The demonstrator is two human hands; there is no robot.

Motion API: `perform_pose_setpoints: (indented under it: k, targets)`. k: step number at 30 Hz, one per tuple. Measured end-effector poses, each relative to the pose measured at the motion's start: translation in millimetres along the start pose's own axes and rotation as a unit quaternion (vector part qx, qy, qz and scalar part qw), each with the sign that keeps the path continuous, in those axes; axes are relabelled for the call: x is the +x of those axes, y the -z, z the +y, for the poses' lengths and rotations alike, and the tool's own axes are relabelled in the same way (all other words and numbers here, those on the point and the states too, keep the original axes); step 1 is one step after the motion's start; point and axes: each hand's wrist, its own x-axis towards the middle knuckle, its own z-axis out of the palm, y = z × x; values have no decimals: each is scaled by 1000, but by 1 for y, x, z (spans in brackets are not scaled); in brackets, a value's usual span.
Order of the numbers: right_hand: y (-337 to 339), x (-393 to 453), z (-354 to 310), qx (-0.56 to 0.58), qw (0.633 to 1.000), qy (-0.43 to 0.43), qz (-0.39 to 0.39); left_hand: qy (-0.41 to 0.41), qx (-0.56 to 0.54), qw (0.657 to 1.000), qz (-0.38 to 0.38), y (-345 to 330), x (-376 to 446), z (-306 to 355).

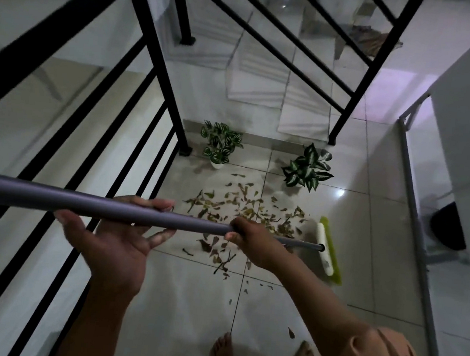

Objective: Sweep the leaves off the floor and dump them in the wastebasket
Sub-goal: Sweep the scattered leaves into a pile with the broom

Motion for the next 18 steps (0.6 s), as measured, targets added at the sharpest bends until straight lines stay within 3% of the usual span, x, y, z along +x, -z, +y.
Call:
perform_pose_setpoints:
  k: [3, 9, 18]
  targets:
    - [17, -7, 29, -29, 999, -30, 6, -53, 85, 995, 14, -43, -9, -16]
    - [36, -2, 96, -48, 995, -83, 32, -26, 99, 994, 46, -78, -3, -81]
    - [-3, 40, 89, -27, 999, -37, 23, -38, 64, 992, 103, -36, 10, -78]
